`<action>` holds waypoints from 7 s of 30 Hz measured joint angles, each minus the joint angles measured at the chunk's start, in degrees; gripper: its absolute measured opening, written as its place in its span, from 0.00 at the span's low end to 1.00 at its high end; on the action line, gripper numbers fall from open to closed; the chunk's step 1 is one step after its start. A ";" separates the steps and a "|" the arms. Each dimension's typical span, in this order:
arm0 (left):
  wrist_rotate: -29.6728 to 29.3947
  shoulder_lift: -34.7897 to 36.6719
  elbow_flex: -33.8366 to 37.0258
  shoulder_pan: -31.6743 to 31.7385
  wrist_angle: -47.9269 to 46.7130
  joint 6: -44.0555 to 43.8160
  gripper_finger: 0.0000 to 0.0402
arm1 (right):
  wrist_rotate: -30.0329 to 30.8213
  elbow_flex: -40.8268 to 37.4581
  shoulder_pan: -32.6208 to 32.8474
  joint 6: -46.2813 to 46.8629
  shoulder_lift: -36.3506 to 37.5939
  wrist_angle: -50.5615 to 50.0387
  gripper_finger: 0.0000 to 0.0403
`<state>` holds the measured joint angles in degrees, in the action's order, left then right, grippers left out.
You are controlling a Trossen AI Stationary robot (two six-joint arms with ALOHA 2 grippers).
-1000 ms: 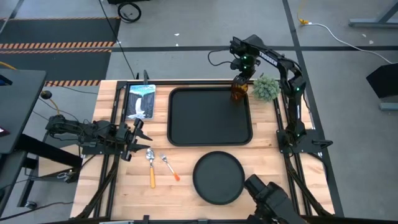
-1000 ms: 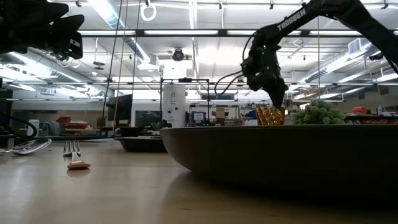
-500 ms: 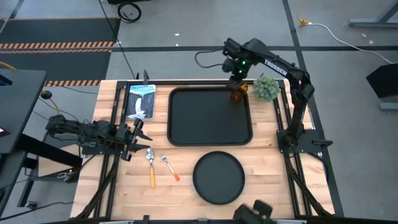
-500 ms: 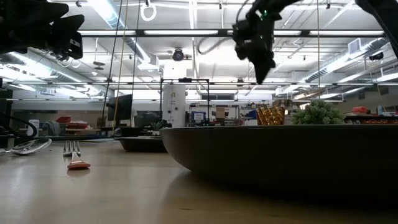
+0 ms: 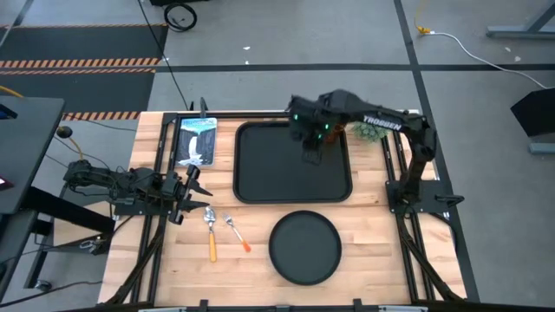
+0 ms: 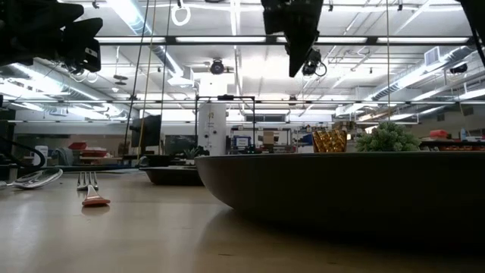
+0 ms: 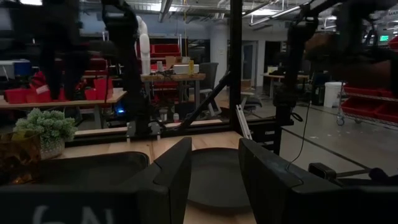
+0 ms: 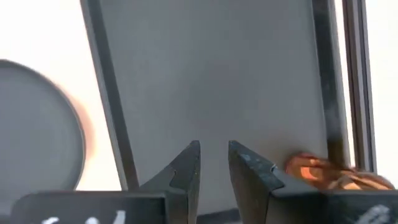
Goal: Pick and place plate/cup/fork/spoon on tray
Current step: Put the black plate on the black tray
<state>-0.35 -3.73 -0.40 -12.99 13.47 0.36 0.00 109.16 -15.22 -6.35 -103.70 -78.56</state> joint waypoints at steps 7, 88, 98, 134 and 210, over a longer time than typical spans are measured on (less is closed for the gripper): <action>0.01 0.00 0.02 0.01 0.02 -0.01 0.35 | 7.36 -4.21 10.44 4.47 -0.03 2.65 0.22; -20.03 -0.02 0.00 0.01 3.39 -10.25 0.35 | 16.40 -32.66 61.99 17.65 -1.61 36.40 0.20; -20.03 -0.02 0.01 0.00 3.24 -10.67 0.35 | 14.88 -28.21 63.22 19.58 -6.95 28.54 0.20; -20.03 -0.02 0.00 0.00 2.47 -10.26 0.35 | 13.72 -28.26 64.12 13.90 -9.73 24.34 0.20; -21.01 -0.01 0.00 0.01 0.83 -11.74 0.35 | 20.61 -58.14 35.14 -10.90 19.90 38.12 0.02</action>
<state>-21.37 -3.73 -0.40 -12.98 14.31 -11.38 20.61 51.02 19.93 -17.25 -83.80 -40.44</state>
